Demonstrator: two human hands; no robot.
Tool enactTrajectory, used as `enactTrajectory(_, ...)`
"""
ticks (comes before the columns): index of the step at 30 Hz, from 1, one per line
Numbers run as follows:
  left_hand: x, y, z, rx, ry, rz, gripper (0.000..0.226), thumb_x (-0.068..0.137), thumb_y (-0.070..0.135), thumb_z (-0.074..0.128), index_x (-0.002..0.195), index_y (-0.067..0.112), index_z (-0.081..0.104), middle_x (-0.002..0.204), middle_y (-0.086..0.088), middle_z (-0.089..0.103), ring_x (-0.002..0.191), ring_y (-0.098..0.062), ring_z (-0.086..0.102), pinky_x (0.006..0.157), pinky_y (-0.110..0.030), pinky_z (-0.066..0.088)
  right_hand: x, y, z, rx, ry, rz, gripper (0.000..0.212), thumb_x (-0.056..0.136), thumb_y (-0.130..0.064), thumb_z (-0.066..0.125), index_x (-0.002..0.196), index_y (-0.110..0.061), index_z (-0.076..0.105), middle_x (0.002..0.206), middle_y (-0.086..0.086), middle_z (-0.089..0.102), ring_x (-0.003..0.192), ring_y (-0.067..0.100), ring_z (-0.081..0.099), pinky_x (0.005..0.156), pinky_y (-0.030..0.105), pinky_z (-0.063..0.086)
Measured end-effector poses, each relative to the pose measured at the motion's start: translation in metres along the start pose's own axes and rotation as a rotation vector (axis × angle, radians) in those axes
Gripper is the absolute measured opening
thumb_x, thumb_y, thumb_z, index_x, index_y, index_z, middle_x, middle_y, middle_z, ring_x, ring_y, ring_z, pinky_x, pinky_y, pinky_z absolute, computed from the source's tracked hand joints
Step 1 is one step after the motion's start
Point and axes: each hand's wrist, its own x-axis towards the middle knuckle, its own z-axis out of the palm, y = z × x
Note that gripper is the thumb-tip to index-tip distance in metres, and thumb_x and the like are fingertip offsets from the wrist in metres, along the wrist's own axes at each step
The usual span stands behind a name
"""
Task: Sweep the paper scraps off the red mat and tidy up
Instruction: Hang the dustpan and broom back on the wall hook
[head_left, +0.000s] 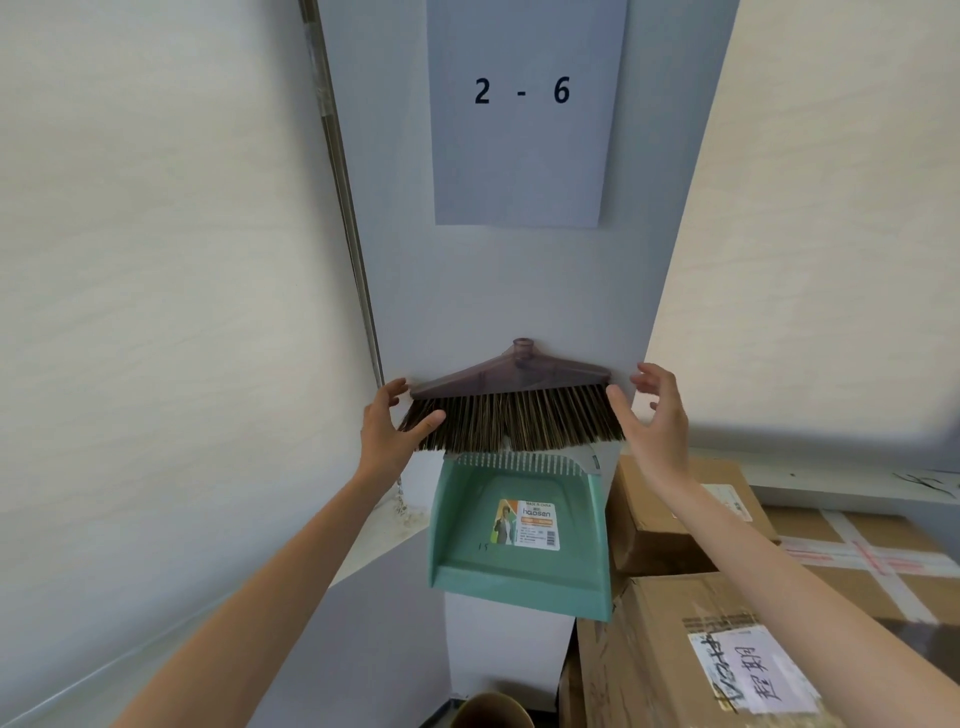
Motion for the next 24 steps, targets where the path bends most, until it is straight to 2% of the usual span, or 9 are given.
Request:
enactTrajectory(2, -0.006, 0.004, -0.003, 0.041, 0.022, 0.058, 0.086, 0.072, 0.049, 0.079, 0.144, 0.03, 0.037, 0.148, 0.002, 0.038, 0.136, -0.016, 0.033, 0.112, -0.04, 0.032, -0.004, -0.004, 0.0, -0.075, 0.023, -0.124, 0.064, 0.084, -0.043, 0.07, 0.137, -0.022, 0.042, 0.134, -0.003, 0.048, 0.125, 0.016, 0.042, 0.107, 0.045, 0.039)
enactTrajectory(5, -0.013, 0.009, -0.008, 0.206, 0.0, 0.233, 0.108, 0.066, 0.067, 0.073, 0.153, 0.039, 0.016, 0.163, 0.011, 0.007, 0.15, -0.014, 0.006, 0.116, -0.045, 0.016, -0.01, -0.018, 0.001, -0.295, -0.117, -0.322, 0.096, 0.073, -0.061, 0.07, 0.151, -0.028, 0.025, 0.16, -0.001, 0.018, 0.148, 0.021, 0.013, 0.118, 0.046, 0.017)
enactTrajectory(7, -0.015, 0.014, -0.011, 0.399, -0.055, 0.329, 0.119, 0.064, 0.077, 0.066, 0.155, 0.038, 0.0, 0.163, 0.01, -0.013, 0.15, -0.014, -0.013, 0.116, -0.047, 0.005, -0.016, -0.028, 0.006, -0.452, -0.234, -0.404, 0.114, 0.068, -0.072, 0.066, 0.155, -0.028, 0.009, 0.164, -0.003, -0.005, 0.151, 0.023, -0.008, 0.12, 0.05, 0.003)
enactTrajectory(9, -0.018, 0.019, -0.014, 0.575, -0.095, 0.385, 0.126, 0.06, 0.086, 0.058, 0.154, 0.036, -0.009, 0.161, 0.008, -0.023, 0.148, -0.018, -0.022, 0.116, -0.049, -0.003, -0.021, -0.035, 0.013, -0.584, -0.3, -0.454, 0.121, 0.064, -0.084, 0.056, 0.155, -0.03, -0.004, 0.163, -0.004, -0.016, 0.149, 0.027, -0.017, 0.118, 0.056, -0.002)
enactTrajectory(12, -0.022, 0.025, -0.023, 0.763, -0.118, 0.426, 0.132, 0.055, 0.095, 0.046, 0.153, 0.033, -0.015, 0.159, 0.004, -0.029, 0.146, -0.025, -0.026, 0.115, -0.056, -0.006, -0.027, -0.046, 0.023, -0.73, -0.36, -0.495, 0.123, 0.062, -0.093, 0.043, 0.155, -0.03, -0.007, 0.162, -0.002, -0.018, 0.148, 0.032, -0.02, 0.117, 0.061, -0.002)
enactTrajectory(15, -0.028, 0.029, -0.035, 0.879, -0.145, 0.42, 0.132, 0.054, 0.098, 0.042, 0.15, 0.035, -0.023, 0.159, 0.001, -0.028, 0.146, -0.027, -0.026, 0.115, -0.062, -0.003, -0.035, -0.056, 0.033, -0.795, -0.402, -0.55, 0.121, 0.062, -0.095, 0.039, 0.155, -0.03, -0.004, 0.163, -0.002, -0.014, 0.148, 0.032, -0.018, 0.116, 0.063, 0.0)
enactTrajectory(18, -0.038, 0.031, -0.052, 0.912, -0.138, 0.402, 0.13, 0.054, 0.098, 0.041, 0.147, 0.039, -0.028, 0.16, 0.002, -0.027, 0.145, -0.026, -0.028, 0.115, -0.064, -0.002, -0.043, -0.066, 0.043, -0.776, -0.429, -0.619, 0.12, 0.063, -0.095, 0.039, 0.156, -0.03, -0.002, 0.164, -0.001, -0.01, 0.149, 0.031, -0.015, 0.116, 0.065, 0.001)
enactTrajectory(24, -0.083, 0.04, -0.106, 0.991, -0.064, 0.293, 0.133, 0.054, 0.097, 0.044, 0.152, 0.034, -0.021, 0.159, 0.003, -0.029, 0.145, -0.026, -0.029, 0.114, -0.064, -0.003, -0.065, -0.093, 0.053, -0.671, -0.498, -0.703, 0.116, 0.065, -0.095, 0.033, 0.155, -0.031, -0.006, 0.163, -0.001, -0.011, 0.149, 0.031, -0.015, 0.115, 0.064, -0.004)
